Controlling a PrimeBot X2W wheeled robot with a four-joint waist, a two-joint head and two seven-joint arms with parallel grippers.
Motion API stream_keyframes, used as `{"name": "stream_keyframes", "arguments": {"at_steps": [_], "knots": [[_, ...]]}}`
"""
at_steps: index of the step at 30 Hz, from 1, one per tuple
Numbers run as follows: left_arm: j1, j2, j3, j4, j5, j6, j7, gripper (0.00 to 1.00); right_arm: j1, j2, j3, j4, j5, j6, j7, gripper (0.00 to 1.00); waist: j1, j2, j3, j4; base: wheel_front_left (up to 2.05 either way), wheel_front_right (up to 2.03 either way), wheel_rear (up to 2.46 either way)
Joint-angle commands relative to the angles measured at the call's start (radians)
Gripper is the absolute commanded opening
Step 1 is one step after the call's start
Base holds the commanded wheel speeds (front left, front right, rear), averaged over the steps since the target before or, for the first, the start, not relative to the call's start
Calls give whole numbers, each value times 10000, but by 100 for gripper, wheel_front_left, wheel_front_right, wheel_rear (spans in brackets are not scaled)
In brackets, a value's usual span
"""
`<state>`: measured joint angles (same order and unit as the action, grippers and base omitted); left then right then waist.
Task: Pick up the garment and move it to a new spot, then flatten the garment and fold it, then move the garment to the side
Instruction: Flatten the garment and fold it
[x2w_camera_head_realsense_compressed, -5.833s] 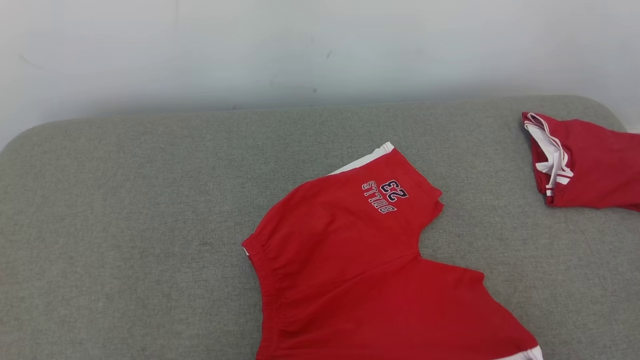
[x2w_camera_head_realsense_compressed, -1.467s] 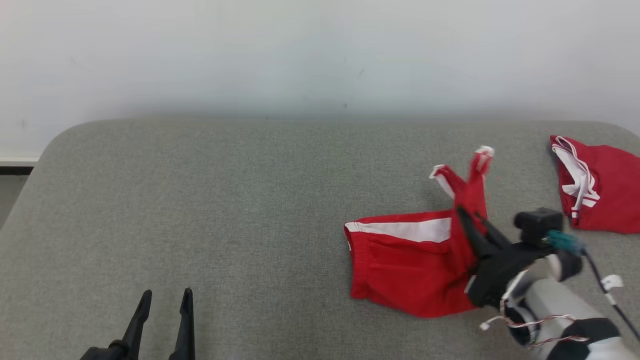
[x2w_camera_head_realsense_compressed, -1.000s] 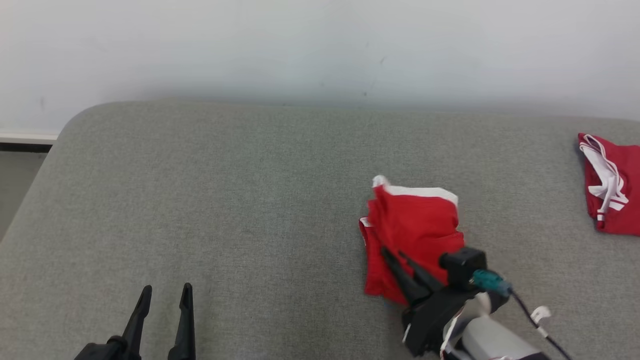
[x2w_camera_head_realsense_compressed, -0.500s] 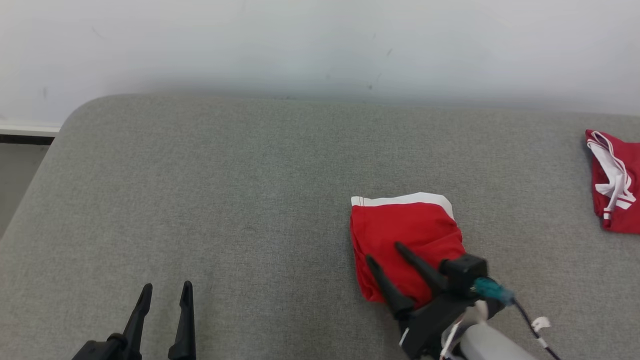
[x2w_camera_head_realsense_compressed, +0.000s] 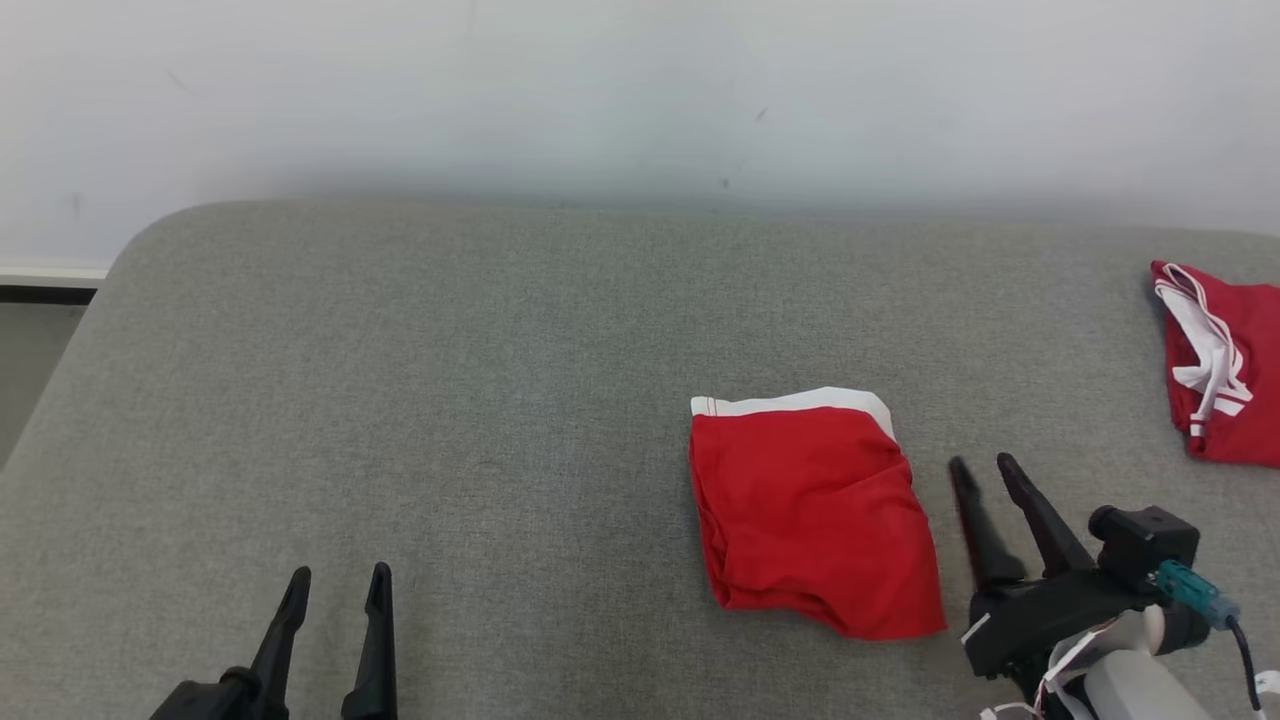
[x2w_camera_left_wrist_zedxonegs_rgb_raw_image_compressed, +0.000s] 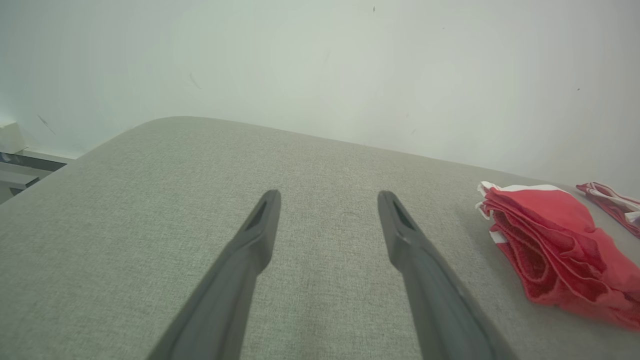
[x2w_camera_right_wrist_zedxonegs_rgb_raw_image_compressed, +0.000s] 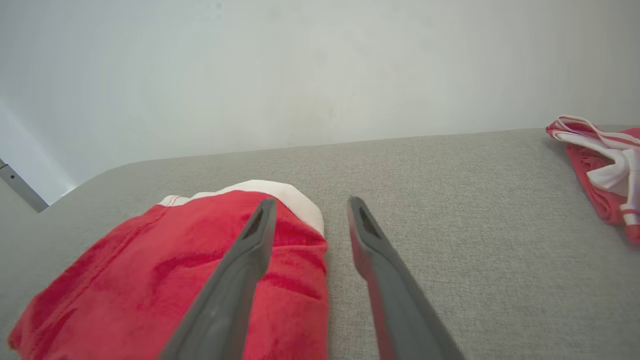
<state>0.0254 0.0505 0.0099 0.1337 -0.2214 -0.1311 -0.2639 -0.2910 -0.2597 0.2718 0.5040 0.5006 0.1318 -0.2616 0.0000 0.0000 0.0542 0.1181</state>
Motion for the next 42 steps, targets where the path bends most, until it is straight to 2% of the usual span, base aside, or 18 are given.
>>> {"name": "stream_keyframes", "arguments": {"at_steps": [1, 11, 16, 25, 30, 42], "knots": [[-115, 2, -9, -48, 61, 20, 2, 100, -41, 42, -183, 137, -143, -29, -37, 0, 0, 0, 99, 84, 0, 0, 0], [-483, 0, -173, 2, 65, 18, 2, 100, -1167, 387, -746, 1445, -1715, -29, -24, 0, 0, 0, 602, 619, 0, 0, 0], [-621, 0, -271, 64, -18, 17, 2, 100, -1537, 858, -789, 2145, -2507, -29, -24, 0, 0, 0, 754, 938, 0, 0, 0], [-609, 0, -278, 155, -36, 16, 2, 100, -1739, 1816, -606, 3125, -3119, -29, -25, 0, 0, 0, 750, 1248, 0, 0, 0], [-605, 0, -313, 178, -21, 18, 2, 100, -1492, 2049, -82, 2769, -3272, -29, -23, 0, 0, 0, 672, 1329, 0, 0, 0], [-505, 2, -350, 157, -48, 17, 2, 100, -787, 2093, 1224, 1482, -2945, -29, -23, 0, 0, 0, 596, 1306, 0, 0, 0]]}}
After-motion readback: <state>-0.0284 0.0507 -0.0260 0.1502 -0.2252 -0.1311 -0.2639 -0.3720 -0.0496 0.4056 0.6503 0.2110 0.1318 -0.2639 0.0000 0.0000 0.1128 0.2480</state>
